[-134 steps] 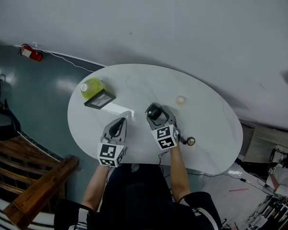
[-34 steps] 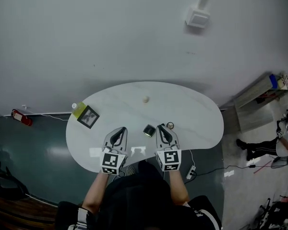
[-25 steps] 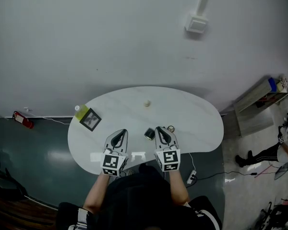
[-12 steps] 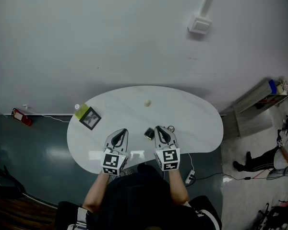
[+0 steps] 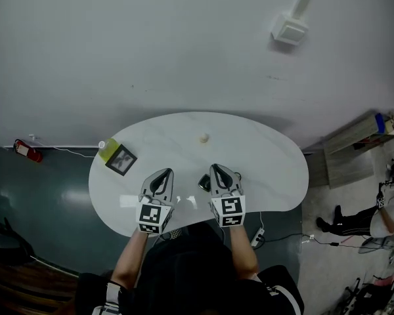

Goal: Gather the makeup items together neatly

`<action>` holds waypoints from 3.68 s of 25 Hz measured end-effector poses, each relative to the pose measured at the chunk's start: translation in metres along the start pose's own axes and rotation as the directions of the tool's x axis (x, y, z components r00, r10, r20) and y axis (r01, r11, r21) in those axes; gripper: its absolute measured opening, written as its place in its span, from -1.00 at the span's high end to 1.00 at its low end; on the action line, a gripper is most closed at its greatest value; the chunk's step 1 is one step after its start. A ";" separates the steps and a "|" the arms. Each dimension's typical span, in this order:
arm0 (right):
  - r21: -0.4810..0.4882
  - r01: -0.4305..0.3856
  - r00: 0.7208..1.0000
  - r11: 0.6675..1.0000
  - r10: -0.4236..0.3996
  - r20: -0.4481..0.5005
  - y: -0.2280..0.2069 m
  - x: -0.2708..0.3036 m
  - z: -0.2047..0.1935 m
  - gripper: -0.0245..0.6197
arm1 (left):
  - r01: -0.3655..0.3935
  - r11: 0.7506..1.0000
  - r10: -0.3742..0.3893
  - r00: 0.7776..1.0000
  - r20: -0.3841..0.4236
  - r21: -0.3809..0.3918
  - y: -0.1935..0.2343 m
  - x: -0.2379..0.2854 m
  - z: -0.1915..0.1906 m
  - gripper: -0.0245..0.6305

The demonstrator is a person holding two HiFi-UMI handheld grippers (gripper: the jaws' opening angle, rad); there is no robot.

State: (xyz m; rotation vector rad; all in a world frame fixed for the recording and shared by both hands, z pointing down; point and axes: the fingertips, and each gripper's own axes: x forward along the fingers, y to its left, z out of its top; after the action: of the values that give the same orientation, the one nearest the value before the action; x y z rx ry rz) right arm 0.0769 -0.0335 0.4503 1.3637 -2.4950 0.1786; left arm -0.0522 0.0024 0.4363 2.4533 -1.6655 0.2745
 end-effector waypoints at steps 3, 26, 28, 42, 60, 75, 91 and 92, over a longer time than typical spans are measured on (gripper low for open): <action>0.011 -0.005 1.000 1.000 0.005 -0.020 -0.011 0.024 -0.004 0.80 | -0.004 1.000 0.004 1.000 -0.012 -0.011 0.013 0.021 -0.003 0.86; 0.067 -0.001 0.973 0.998 0.017 -0.229 -0.059 0.181 -0.073 0.80 | -0.009 0.994 -0.007 0.989 -0.149 -0.105 0.063 0.137 -0.056 0.86; 0.073 0.014 0.966 0.997 0.005 -0.258 -0.063 0.191 -0.083 0.80 | -0.012 0.993 -0.007 0.987 -0.160 -0.117 0.066 0.142 -0.060 0.86; 0.080 0.014 0.934 0.997 0.016 -0.356 -0.075 0.233 -0.124 0.76 | -0.030 0.983 -0.011 0.976 -0.218 -0.180 0.082 0.170 -0.086 0.86; 0.075 0.011 0.887 0.997 0.024 -0.462 -0.077 0.253 -0.162 0.45 | -0.073 0.979 0.025 0.969 -0.245 -0.188 0.089 0.165 -0.095 0.86; 0.084 -0.043 0.938 0.996 0.069 -0.340 -0.053 0.221 -0.107 0.49 | -0.075 0.982 0.039 0.979 -0.202 -0.174 0.081 0.136 -0.080 0.86; 0.019 -0.070 0.973 0.997 0.073 -0.220 -0.001 0.112 -0.063 0.49 | -0.057 0.990 0.037 0.988 -0.152 -0.130 0.049 0.052 -0.071 0.86; 0.016 -0.075 0.972 0.997 0.077 -0.220 0.004 0.104 -0.064 0.49 | -0.057 0.990 0.038 0.988 -0.151 -0.128 0.047 0.047 -0.072 0.86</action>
State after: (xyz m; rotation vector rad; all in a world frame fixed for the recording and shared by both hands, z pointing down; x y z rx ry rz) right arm 0.0330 -0.0991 0.5436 1.1807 -2.3638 0.3367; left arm -0.0830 -0.0398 0.5192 2.2418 -1.6269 0.3328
